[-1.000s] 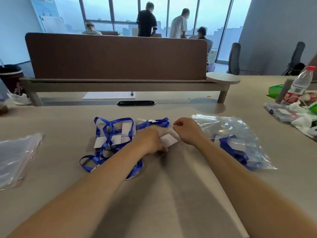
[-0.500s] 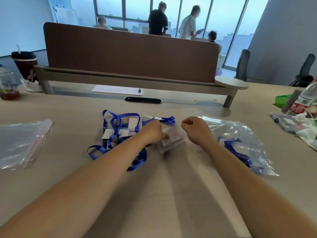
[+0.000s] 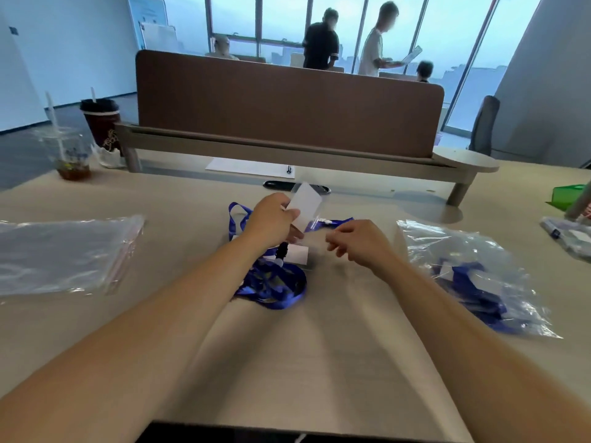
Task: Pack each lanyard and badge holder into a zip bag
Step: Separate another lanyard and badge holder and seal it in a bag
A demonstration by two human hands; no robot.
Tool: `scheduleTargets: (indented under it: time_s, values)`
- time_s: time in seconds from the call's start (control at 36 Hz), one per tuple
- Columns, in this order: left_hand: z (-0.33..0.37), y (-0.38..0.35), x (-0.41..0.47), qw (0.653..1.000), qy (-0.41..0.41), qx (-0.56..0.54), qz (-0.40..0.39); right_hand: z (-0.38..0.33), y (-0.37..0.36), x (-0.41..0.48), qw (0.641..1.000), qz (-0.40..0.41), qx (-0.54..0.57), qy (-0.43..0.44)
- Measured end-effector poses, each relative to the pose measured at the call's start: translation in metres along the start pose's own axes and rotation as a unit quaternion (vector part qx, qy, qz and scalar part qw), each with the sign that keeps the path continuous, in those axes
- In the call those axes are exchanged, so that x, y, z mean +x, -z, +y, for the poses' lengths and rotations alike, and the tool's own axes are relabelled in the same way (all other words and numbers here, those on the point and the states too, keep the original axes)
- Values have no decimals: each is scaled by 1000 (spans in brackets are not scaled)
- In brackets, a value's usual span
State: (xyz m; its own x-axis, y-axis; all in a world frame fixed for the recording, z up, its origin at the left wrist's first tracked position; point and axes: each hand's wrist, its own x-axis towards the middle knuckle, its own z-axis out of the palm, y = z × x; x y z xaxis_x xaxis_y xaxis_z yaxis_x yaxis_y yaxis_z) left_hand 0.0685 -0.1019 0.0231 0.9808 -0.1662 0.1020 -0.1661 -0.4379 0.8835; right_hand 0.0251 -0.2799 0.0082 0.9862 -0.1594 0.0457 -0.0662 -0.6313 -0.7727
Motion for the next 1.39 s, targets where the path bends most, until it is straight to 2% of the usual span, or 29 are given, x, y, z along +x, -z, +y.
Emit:
scheduleTargets:
  time_s: [0.11, 0.31, 0.44, 0.56, 0.64, 0.92, 1.03, 1.14, 1.33, 1.39]
  values:
    - [0, 7, -2, 999, -2, -48, 19, -13, -13, -4, 998, -58, 1, 26]
    - [15, 15, 1, 995, -32, -54, 83, -38, -32, -1, 987, -140, 72, 24]
    - [18, 27, 3, 993, -42, -63, 94, -48, -47, 1, 986, -151, 67, 28]
    - [14, 36, 2, 992, -53, -16, 117, -50, -49, 4, 985, -156, 64, 28]
    - [4, 42, 6, 990, -47, 35, 132, -48, -46, 8, 988, -140, 49, 30]
    - [-9, 58, 4, 988, -39, 85, 121, -43, -18, 15, 997, -66, 37, 35]
    - [-5, 58, -1, 997, -25, 50, 59, -43, -9, 19, 999, -27, 20, 43]
    - [-5, 54, -1, 996, -19, 81, 36, -44, -3, 22, 997, 27, 45, 52]
    - [1, 49, -7, 998, 27, -58, -20, -58, 4, 23, 991, 75, 69, 86]
    - [4, 49, -8, 997, 28, -64, -17, -61, 3, 25, 991, 78, 54, 92]
